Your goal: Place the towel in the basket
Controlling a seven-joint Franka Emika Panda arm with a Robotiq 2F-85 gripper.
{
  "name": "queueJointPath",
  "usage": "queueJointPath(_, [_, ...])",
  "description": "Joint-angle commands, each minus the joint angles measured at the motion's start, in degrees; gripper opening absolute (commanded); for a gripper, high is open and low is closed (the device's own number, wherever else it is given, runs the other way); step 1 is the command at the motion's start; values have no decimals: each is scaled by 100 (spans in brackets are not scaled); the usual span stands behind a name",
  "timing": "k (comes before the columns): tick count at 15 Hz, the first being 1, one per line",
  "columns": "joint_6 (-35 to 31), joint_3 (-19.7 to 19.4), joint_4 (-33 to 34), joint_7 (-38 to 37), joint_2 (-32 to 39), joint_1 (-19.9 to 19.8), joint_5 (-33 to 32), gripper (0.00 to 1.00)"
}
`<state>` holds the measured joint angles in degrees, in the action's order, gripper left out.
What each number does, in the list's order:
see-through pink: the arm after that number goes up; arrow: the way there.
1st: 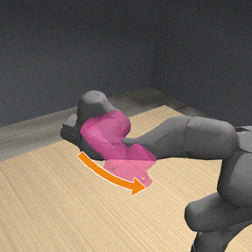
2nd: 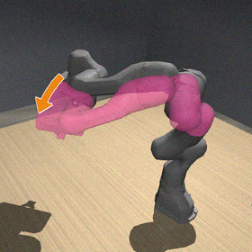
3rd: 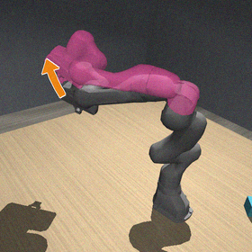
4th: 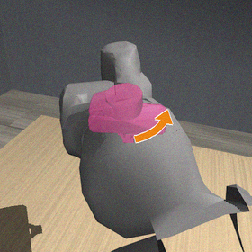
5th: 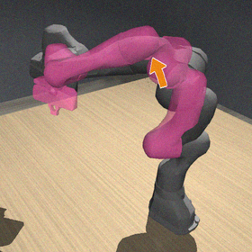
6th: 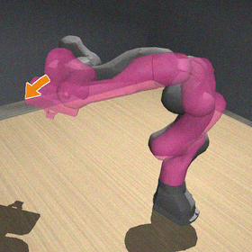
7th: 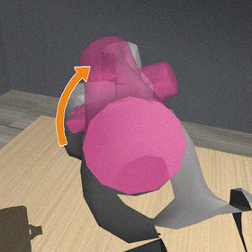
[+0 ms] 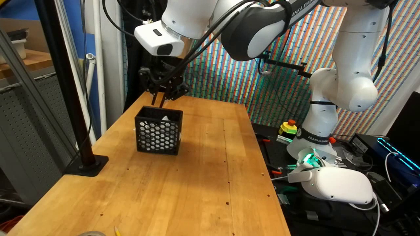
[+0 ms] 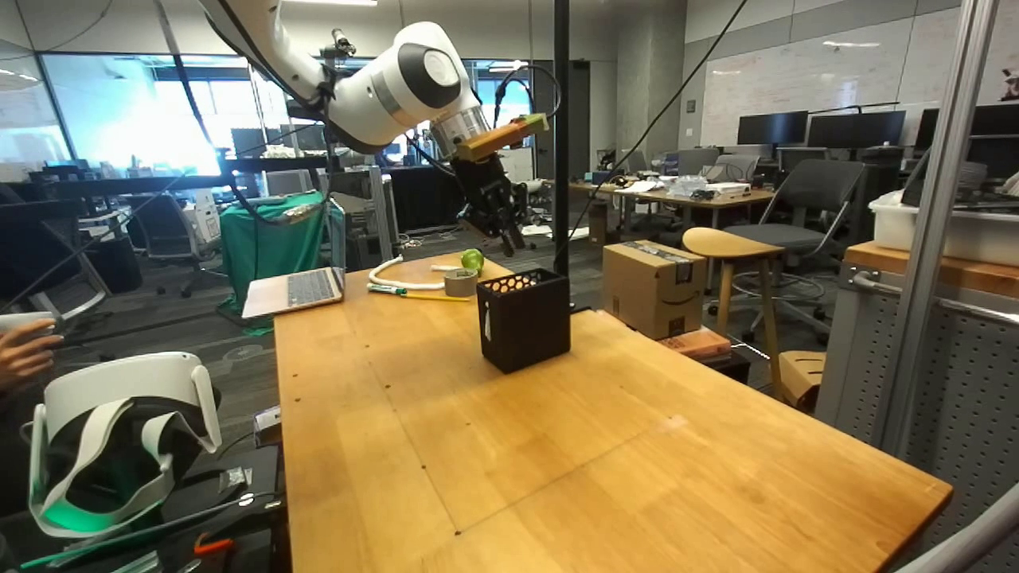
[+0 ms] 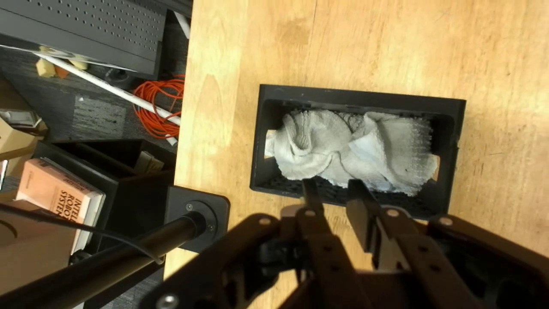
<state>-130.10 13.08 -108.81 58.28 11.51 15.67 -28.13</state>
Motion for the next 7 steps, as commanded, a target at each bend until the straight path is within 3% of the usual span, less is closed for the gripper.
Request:
queueJointPath(1, [28,36,17,-6,7,-26,-4,31])
queueJointPath(7, [29,36,-9,-27,7,-26,-5,32])
